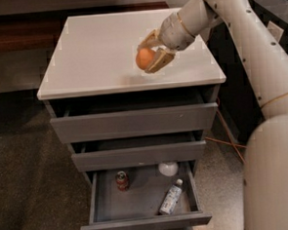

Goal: Pick orange from bottom drawer and place on counter

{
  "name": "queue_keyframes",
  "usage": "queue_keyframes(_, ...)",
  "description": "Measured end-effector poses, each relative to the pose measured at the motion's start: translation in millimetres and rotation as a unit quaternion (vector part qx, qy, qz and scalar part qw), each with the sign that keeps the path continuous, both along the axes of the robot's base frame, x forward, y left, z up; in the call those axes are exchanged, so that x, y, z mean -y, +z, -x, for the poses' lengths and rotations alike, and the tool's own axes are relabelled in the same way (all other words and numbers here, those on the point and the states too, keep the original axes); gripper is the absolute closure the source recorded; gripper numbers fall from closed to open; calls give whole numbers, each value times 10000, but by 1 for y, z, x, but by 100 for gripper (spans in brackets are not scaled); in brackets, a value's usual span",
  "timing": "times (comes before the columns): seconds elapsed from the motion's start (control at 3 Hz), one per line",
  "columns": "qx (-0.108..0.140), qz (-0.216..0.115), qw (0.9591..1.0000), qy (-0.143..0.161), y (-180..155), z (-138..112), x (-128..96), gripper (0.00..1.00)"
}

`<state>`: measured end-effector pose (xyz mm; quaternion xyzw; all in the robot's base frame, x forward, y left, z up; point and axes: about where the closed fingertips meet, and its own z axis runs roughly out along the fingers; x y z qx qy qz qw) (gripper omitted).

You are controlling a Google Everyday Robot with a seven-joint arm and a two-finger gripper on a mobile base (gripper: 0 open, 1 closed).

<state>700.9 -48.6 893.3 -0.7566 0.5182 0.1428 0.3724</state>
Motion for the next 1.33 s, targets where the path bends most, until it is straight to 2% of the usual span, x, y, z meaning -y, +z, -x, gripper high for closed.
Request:
queue_keyframes(0.33, 85, 8, 10000, 11, 9, -20, -11, 100)
queue_keyframes(0.67, -22, -66, 9999, -115, 2, -39, -17, 82)
queue_keyframes(1.33, -375, -328, 9985, -246, -23, -62, -28, 20)
